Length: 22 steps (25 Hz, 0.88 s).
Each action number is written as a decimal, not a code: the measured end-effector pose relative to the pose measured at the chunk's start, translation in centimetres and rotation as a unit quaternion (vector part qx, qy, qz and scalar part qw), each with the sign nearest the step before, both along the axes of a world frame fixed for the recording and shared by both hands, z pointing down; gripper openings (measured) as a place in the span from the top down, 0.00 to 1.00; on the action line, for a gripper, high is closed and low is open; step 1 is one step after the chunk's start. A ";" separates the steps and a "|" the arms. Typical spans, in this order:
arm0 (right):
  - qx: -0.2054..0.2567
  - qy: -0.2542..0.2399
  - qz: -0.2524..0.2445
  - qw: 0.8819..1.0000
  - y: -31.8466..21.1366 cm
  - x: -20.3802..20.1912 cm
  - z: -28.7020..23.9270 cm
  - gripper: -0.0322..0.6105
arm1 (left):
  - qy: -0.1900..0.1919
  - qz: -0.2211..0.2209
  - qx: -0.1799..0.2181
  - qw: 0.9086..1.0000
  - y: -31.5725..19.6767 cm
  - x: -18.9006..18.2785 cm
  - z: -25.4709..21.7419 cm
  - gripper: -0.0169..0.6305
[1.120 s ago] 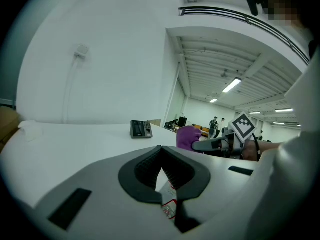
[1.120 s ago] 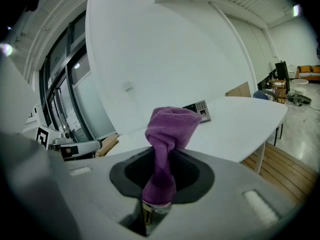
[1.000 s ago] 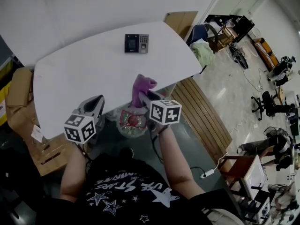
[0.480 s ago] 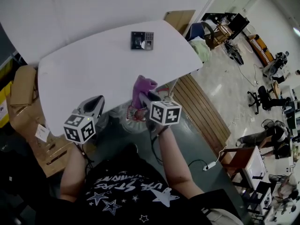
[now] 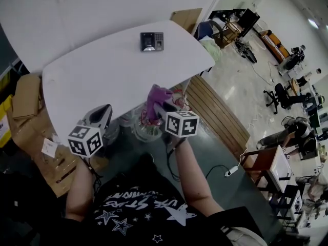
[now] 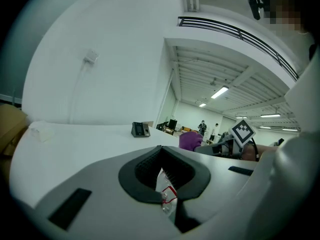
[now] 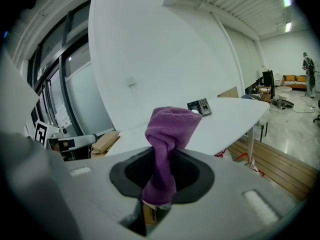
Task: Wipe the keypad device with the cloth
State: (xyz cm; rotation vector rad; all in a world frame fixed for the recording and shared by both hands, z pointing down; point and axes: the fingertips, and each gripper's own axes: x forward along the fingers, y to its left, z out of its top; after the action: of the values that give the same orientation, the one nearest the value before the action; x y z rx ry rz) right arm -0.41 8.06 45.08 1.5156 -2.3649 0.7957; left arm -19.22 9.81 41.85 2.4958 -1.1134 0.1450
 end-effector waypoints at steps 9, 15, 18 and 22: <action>-0.009 0.015 0.001 1.000 4.0 -2.5 0.4 0.81 | 0.012 0.002 -0.001 1.000 3.0 -2.7 0.1 0.97; -0.014 0.020 0.009 1.000 6.2 -3.5 1.0 0.81 | 0.016 0.014 -0.003 1.000 4.6 -3.5 0.6 0.97; -0.017 0.022 0.010 1.000 7.1 -4.2 1.4 0.81 | 0.016 0.022 -0.006 1.000 5.4 -3.7 0.9 0.97; -0.023 0.043 -0.003 0.999 7.9 -5.2 2.0 0.81 | 0.014 0.027 -0.010 0.999 6.0 -4.4 1.5 0.97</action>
State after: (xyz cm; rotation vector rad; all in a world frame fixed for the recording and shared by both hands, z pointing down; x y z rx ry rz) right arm -5.57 15.94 47.11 1.4936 -2.2727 0.7607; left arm -23.59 15.78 43.32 2.5025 -1.0289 0.1351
